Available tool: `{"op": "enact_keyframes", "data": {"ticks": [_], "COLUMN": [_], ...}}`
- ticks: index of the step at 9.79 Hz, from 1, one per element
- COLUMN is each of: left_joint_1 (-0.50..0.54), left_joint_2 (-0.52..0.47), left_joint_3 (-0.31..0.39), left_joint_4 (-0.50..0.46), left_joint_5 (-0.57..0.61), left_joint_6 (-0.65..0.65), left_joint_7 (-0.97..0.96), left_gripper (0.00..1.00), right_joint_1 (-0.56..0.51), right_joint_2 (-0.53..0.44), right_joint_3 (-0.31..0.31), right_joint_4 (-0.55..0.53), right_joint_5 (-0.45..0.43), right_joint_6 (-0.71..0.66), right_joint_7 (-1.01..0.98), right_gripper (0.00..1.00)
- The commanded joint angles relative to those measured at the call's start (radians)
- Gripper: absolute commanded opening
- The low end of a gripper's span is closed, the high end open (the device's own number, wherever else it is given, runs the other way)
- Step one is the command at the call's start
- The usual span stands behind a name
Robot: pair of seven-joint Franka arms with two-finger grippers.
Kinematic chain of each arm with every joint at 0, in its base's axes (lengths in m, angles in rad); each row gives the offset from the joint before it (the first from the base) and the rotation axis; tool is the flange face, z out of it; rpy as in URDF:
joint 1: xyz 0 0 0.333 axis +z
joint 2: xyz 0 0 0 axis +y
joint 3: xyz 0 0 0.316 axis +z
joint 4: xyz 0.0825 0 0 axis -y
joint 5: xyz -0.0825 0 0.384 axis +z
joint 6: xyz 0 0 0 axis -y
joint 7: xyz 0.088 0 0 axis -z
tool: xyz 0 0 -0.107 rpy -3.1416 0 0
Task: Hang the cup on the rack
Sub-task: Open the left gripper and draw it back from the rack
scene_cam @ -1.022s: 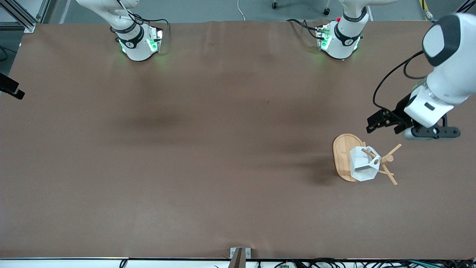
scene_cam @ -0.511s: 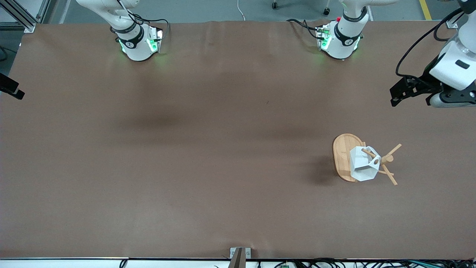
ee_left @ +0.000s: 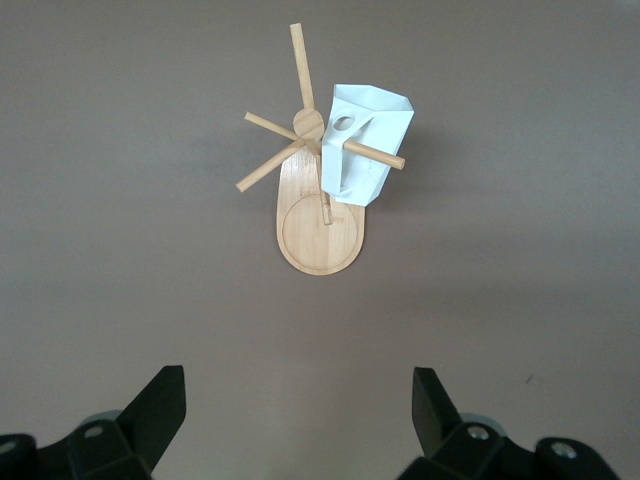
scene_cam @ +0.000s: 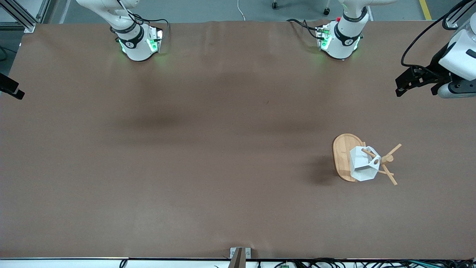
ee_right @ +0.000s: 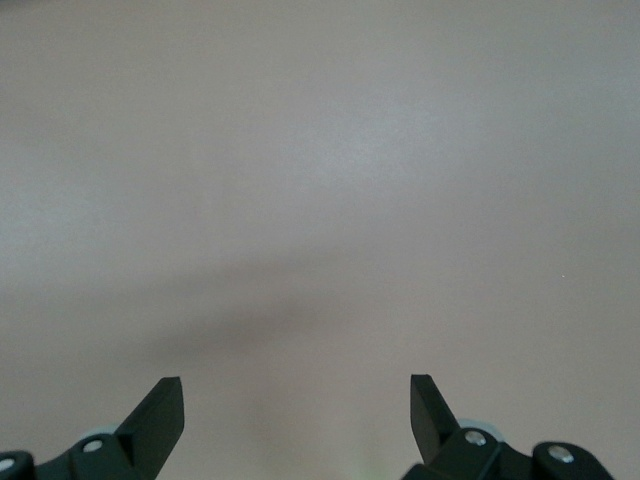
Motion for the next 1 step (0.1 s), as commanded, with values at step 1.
{"op": "enact_keyframes", "data": {"ticks": [1], "left_joint_1": [0.004], "left_joint_2": [0.026], "left_joint_3": [-0.007], "left_joint_4": [0.025], "left_joint_5": [-0.014], "left_joint_6": [-0.018], "left_joint_7": [0.014], "left_gripper": [1.0], "right_joint_1": [-0.001], "right_joint_2": [0.002], "right_joint_3": [-0.001], "right_joint_4": [0.008], "right_joint_5": [0.002], "right_joint_6": [0.0], "right_joint_7": [0.011], "right_gripper": [1.0]}}
